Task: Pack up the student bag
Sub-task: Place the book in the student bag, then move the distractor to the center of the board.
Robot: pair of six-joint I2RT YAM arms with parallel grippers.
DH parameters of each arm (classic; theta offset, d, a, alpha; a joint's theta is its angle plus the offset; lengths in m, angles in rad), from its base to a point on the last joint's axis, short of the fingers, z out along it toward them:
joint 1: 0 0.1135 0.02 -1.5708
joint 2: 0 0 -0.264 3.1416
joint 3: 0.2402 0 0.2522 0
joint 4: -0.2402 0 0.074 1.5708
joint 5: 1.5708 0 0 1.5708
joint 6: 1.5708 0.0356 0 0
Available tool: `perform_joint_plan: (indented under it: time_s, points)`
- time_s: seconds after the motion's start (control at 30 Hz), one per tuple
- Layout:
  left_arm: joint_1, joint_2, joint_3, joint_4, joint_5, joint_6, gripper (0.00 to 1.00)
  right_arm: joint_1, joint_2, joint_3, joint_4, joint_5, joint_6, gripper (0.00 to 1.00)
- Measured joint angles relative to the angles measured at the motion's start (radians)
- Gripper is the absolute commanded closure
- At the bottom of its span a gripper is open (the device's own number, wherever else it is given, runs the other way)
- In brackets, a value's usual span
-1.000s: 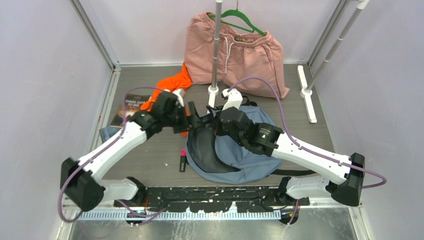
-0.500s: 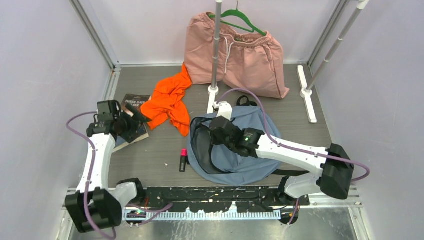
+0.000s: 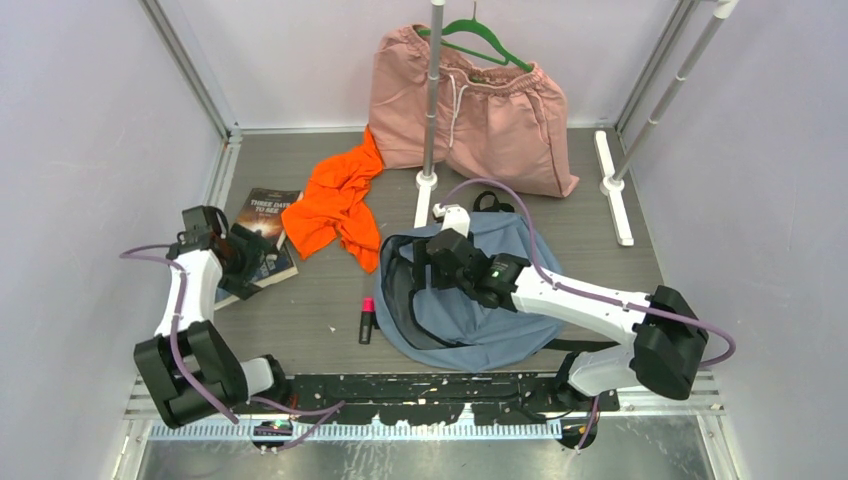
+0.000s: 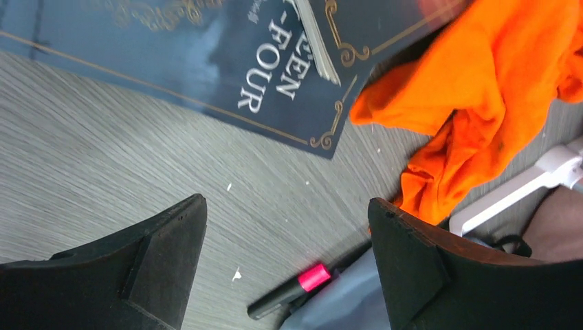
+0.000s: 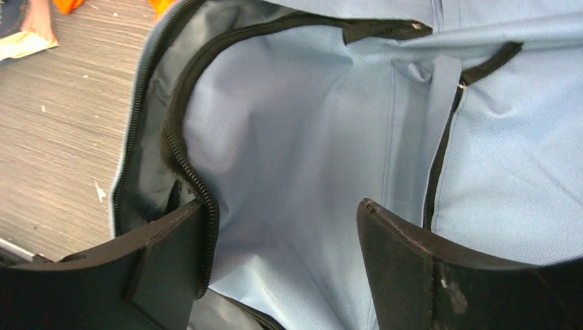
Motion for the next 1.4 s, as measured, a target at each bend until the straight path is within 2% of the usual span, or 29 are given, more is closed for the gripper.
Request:
perform_joint_plan:
  time_s: [0.2, 0.37, 0.53, 0.77, 0.97, 1.13, 1.4]
  points:
    - [0.032, 0.104, 0.093, 0.035, -0.023, 0.043, 0.12, 0.000, -0.024, 0.083, -0.007, -0.023, -0.048, 0.09]
    - [0.035, 0.276, 0.300, 0.051, -0.049, 0.119, 0.13, 0.000, -0.058, 0.098, 0.009, -0.031, -0.059, 0.08]
    - [0.035, 0.393, 0.386, 0.099, -0.089, 0.081, 0.14, 0.000, -0.059, 0.098, -0.001, -0.034, -0.049, 0.07]
    - [0.035, 0.691, 0.658, 0.096, -0.163, 0.179, 0.15, 0.000, -0.131, 0.062, -0.063, 0.021, -0.018, 0.07]
    - [0.035, 0.728, 0.667, 0.148, -0.140, 0.249, 0.16, -0.013, -0.150, 0.062, -0.093, 0.030, 0.011, 0.07]
    - [0.033, 0.855, 0.750, 0.132, -0.088, 0.291, 0.18, -0.016, -0.135, 0.062, -0.110, 0.030, 0.015, 0.07]
    - [0.025, 0.827, 0.709, 0.170, 0.043, 0.333, 0.21, -0.016, -0.115, 0.062, -0.107, 0.021, 0.026, 0.07]
